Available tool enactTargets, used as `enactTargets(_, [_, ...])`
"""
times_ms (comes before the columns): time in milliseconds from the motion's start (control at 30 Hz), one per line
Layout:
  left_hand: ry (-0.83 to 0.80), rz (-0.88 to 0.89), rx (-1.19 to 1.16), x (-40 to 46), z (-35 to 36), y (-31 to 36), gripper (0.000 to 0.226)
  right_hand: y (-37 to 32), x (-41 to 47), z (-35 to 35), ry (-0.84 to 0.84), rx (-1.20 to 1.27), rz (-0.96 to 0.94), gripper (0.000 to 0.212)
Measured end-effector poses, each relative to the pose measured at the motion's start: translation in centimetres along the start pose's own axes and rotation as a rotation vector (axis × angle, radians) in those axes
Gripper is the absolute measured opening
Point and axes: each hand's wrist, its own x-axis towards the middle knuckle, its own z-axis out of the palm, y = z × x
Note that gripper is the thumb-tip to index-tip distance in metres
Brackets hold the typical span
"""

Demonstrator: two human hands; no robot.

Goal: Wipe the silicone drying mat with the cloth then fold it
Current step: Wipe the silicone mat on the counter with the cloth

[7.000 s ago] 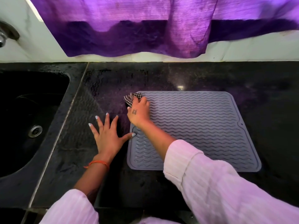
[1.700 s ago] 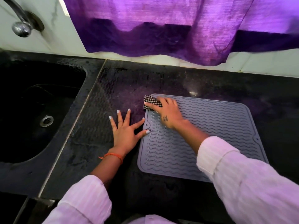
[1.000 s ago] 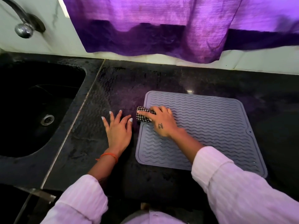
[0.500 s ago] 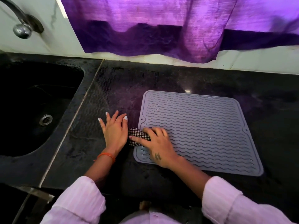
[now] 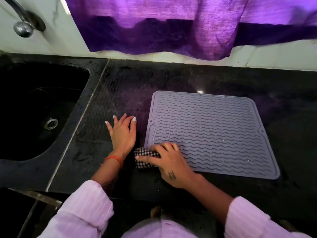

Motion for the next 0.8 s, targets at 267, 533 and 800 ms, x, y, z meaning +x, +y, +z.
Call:
enactTargets(267, [-0.023,0.03,0.008,-0.5,0.3,0.0,0.039,-0.2,-3.1,-0.2,0.006,0.057,-0.015,0.066])
enactTargets(533, [-0.025,0.08,0.044,-1.0,0.5,0.0,0.038,1.2,-6.8,-0.1,0.098,0.012,0.022,0.069])
enactTargets(800, [-0.038,0.17,0.114,-1.0,0.7,0.3,0.039,2.7,-7.6,-0.7,0.152,-0.018,0.126,0.067])
